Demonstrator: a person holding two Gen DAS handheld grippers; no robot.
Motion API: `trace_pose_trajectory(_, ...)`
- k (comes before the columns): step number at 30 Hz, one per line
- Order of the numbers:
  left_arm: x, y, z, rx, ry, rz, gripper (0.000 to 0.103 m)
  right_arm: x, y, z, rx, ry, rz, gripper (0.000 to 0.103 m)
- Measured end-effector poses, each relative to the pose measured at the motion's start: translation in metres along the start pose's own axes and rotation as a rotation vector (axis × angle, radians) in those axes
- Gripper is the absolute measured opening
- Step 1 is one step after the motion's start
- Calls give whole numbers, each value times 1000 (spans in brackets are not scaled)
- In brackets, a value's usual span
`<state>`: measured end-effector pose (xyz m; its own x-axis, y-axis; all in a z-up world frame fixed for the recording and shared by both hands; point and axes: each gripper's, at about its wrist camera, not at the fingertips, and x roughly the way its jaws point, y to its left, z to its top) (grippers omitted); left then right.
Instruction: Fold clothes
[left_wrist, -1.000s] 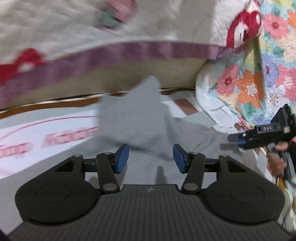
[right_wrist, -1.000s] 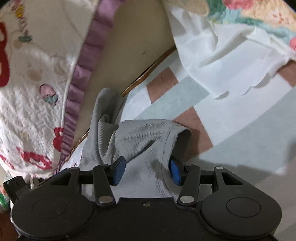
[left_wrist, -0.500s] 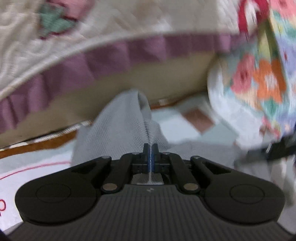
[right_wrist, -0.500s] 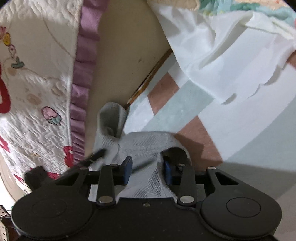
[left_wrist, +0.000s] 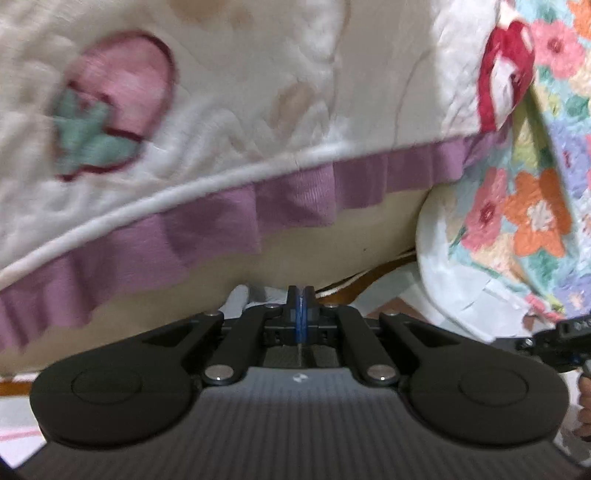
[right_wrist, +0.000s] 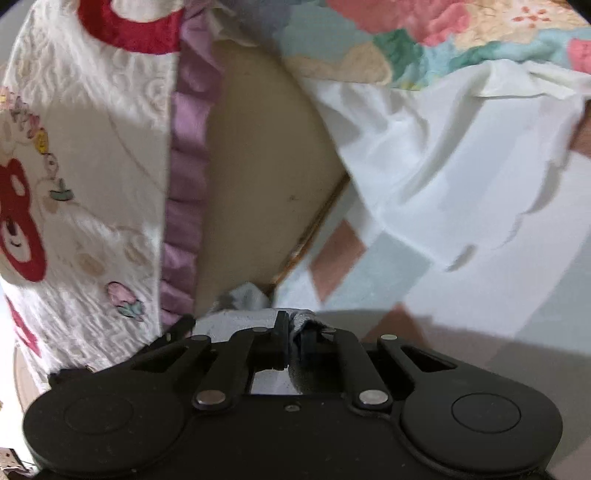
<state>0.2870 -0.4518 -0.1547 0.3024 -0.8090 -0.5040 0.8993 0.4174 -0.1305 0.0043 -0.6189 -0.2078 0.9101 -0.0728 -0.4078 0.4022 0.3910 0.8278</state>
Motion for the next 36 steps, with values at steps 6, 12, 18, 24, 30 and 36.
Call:
trace_pose_trajectory(6, -18, 15, 3, -66, -29, -54, 8, 12, -7, 10, -10, 66, -114, 8)
trace_pose_trajectory(12, -50, 41, -17, -99, 28, -164, 42, 20, -13, 13, 10, 109, -141, 8)
trace_pose_trajectory(18, -41, 65, -42, -128, 178, -58, 43, 22, 14, 16, -217, 225, -265, 9)
trace_pose_trajectory(24, -42, 84, -53, -305, 179, -36, 48, 28, 66, -15, -659, 241, -479, 14)
trace_pose_trajectory(30, -27, 82, -65, -456, 187, -97, 56, 32, 75, -37, -794, 227, -628, 34)
trace_pose_trajectory(36, -11, 75, -55, -432, 169, -105, 52, -10, 41, 5, -468, 54, -581, 58)
